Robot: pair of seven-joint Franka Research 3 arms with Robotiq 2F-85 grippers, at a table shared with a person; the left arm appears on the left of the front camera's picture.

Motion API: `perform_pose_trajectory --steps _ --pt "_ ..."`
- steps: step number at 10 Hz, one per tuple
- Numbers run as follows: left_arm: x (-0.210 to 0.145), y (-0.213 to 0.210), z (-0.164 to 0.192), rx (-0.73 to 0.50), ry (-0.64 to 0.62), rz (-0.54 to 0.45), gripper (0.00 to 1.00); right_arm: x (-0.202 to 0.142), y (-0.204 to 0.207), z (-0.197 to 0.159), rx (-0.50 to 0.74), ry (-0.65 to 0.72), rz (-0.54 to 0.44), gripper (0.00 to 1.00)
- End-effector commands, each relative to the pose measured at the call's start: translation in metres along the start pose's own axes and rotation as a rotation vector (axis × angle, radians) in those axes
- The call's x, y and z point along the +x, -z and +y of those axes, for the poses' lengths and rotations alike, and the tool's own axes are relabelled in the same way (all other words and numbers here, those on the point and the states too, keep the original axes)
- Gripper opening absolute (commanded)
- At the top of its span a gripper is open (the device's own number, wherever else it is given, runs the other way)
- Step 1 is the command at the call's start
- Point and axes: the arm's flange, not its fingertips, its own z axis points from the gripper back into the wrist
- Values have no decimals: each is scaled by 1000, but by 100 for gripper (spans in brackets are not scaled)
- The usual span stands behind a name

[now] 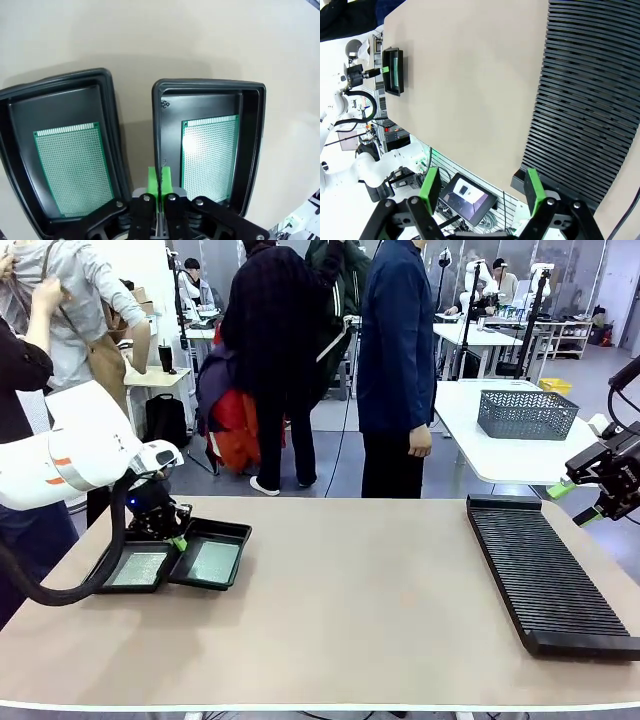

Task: Inspect and transfer BCBs to ESD trays.
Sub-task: Pick up the ESD tray and place it on the left side of the table.

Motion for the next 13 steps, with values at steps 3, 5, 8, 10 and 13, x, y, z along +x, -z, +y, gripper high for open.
perform_pose_trajectory --steps 3,5,8,10,13 --pt "-15 18 -2 48 -37 -40 3 -2 1 2 -13 15 -13 89" --pt "-18 27 0 31 -60 -72 3 -2 1 2 -13 15 -13 89" --pt "-14 38 -2 25 -72 -71 3 -2 1 2 -13 15 -13 89" --pt "-13 40 -4 51 -95 -69 3 -2 1 2 -13 15 -13 89" --pt "-16 35 0 40 -62 -50 3 -2 1 2 -13 15 -13 89"
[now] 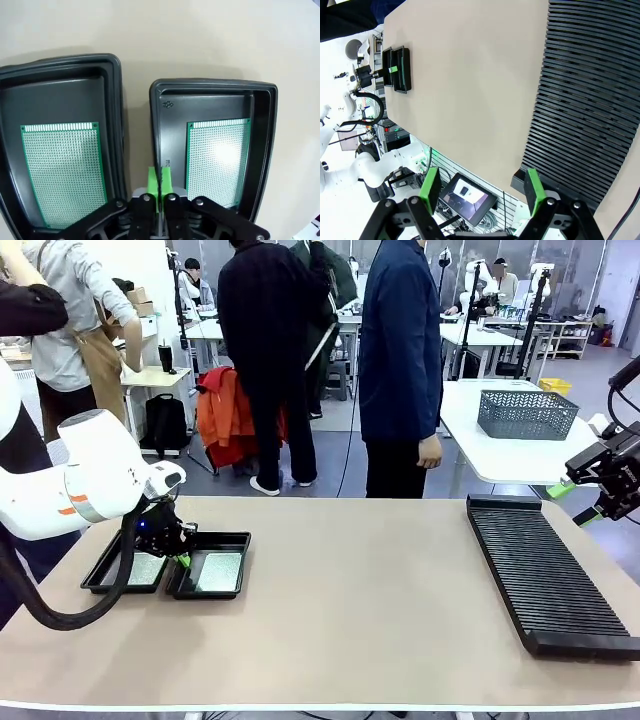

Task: Inspect and transfer BCBs to ESD trays.
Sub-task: Pick up the ESD tray and place it on the left side of the table.

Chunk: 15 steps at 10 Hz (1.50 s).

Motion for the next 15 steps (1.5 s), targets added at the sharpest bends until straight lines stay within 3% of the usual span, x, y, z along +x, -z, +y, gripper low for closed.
perform_pose_trajectory --steps 1,2,3,4,5,6,8,10,15 --pt "0 0 0 0 0 0 3 -2 1 2 -13 15 -13 89" --pt "1 -1 -2 -5 -7 -5 59 -2 1 2 -13 15 -13 89" --pt "2 -2 -5 1 -7 -11 58 -2 1 2 -13 15 -13 89" --pt "2 -6 -7 14 -6 -19 100 -2 1 2 -13 15 -13 89" --pt "3 -10 -10 37 0 -26 62 -2 1 2 -13 15 -13 89" --pt "5 -17 -17 48 26 -40 100 -2 1 2 -13 15 -13 89" --pt "9 -39 -38 23 93 -83 100 -2 1 2 -13 15 -13 89" --pt "12 -58 -50 77 107 -88 100 -2 1 2 -13 15 -13 89" --pt "23 -94 -76 195 178 42 100 -2 1 2 -13 15 -13 89"
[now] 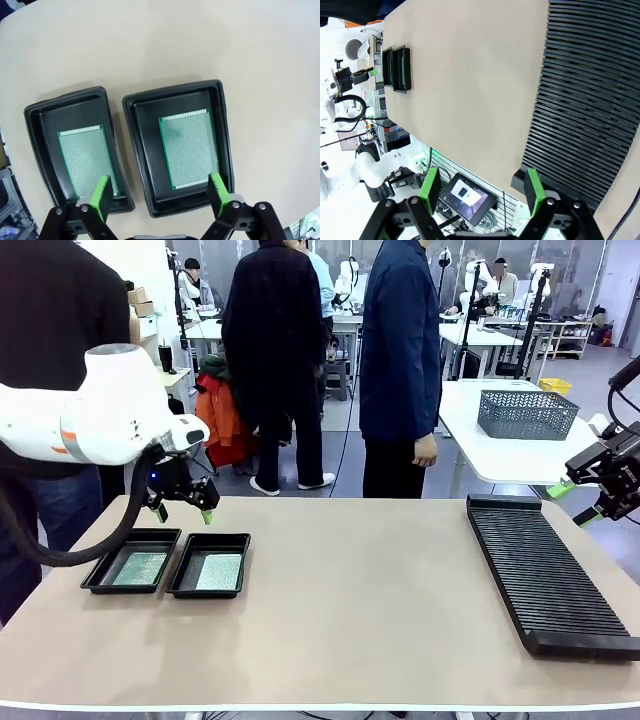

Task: Inspect and transfer BCBs to ESD trays.
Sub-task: Pick up the ESD tray and place it on the left side of the table.

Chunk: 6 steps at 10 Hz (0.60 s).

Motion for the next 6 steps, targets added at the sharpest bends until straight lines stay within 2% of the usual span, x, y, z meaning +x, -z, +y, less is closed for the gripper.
perform_pose_trajectory --steps 1,3,6 --pt "7 -17 -6 50 -8 70 100 -2 1 2 -13 15 -13 89" --pt "9 -23 -6 78 -25 121 100 -2 1 2 -13 15 -13 89" --pt "4 -23 -1 68 -52 120 100 -2 1 2 -13 15 -13 89"
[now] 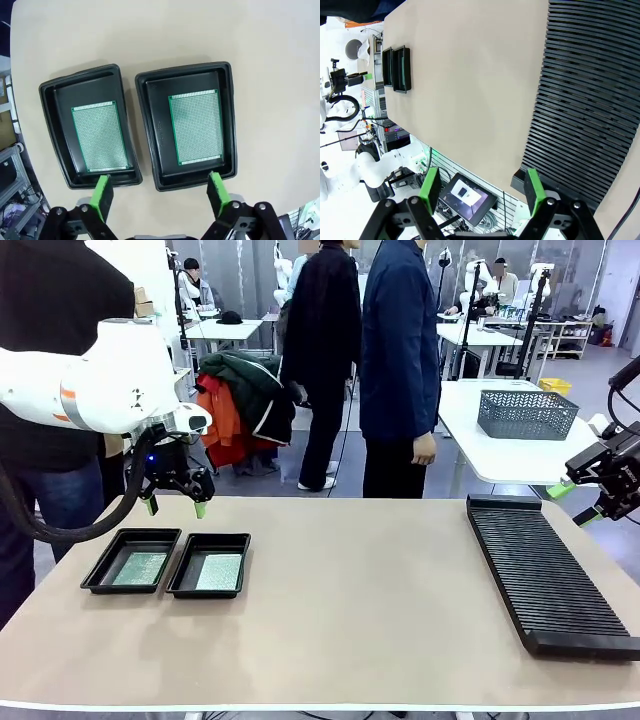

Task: Inspect and transfer BCBs to ESD trays.
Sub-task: Pick up the ESD tray and place it on the left side of the table.

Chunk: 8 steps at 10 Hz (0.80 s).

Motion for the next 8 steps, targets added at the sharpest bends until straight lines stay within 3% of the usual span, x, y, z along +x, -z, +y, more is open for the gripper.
perform_pose_trajectory --steps 1,8 --pt "0 0 -1 0 3 -1 100 -2 1 2 -13 15 -13 89" --pt "0 0 -1 0 3 -1 100 -2 1 2 -13 15 -13 89"
